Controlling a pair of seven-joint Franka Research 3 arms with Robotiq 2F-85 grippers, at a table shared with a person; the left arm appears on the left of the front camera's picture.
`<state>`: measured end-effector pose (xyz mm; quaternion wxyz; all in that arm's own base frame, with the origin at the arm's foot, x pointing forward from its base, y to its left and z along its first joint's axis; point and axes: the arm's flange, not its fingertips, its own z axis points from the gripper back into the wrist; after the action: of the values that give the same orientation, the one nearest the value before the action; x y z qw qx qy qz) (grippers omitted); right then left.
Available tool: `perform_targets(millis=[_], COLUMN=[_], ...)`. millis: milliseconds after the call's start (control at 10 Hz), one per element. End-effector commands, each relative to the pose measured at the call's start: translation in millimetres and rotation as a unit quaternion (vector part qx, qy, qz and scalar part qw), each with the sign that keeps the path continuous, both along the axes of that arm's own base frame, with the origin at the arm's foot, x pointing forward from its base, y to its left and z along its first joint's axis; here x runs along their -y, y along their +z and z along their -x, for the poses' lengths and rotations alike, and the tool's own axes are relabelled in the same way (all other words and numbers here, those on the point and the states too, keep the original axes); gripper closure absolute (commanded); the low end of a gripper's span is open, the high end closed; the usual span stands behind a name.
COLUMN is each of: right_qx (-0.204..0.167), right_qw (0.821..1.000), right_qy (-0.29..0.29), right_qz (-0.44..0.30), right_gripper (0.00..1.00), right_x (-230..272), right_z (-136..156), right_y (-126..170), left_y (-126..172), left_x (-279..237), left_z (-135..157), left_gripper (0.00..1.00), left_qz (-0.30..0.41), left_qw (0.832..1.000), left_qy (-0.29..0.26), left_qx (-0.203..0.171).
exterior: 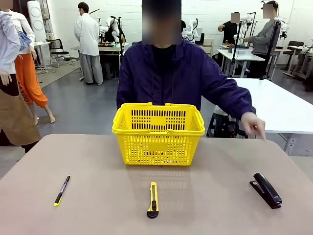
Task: Place the items the person wants into the basket.
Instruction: Pick up the item the person points to and place it in the Market Basket.
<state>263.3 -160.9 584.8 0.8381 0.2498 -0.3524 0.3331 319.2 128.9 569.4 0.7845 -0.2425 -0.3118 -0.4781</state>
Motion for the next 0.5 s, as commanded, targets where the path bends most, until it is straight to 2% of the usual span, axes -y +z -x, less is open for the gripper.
perform_targets(millis=[0,400], right_qx=[0.007,0.007], right_qw=[1.0,1.0], right_qy=[0.008,0.008], right_qz=[-0.009,-0.009], right_gripper=[0.0,0.0], right_x=[-1.3,-1.3], right_z=[-1.7,-1.7], right_y=[-1.1,-1.1], left_y=[-0.2,-0.2], left_x=[-1.7,-1.7], left_z=[-0.7,-0.7], left_gripper=[0.1,0.1], left_qz=[0.006,0.006], left_qw=[1.0,1.0], left_qy=[-0.006,-0.006], left_qx=[0.007,0.007])
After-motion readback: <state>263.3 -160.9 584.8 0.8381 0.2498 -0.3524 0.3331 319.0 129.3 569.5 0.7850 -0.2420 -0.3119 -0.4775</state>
